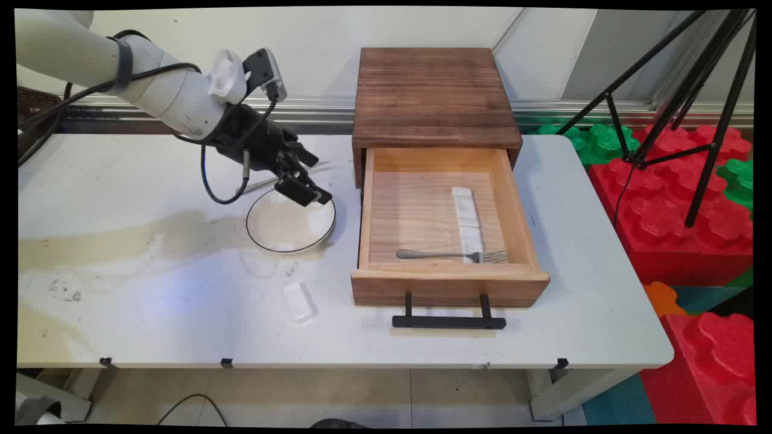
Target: Pick up the knife from the left of the white plate
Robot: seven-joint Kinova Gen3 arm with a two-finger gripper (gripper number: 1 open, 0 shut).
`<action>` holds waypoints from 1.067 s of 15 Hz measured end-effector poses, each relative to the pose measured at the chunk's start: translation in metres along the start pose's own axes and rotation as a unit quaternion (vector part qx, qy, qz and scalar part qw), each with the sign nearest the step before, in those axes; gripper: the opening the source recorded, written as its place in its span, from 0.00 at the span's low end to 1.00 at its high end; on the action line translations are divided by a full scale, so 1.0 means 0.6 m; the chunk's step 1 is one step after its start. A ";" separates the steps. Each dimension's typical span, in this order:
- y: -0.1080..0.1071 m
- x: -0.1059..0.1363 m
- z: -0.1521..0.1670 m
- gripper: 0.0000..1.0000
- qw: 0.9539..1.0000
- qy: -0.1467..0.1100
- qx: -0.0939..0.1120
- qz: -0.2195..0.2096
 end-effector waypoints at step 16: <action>-0.077 -0.037 -0.106 1.00 0.997 -0.012 0.070 -0.030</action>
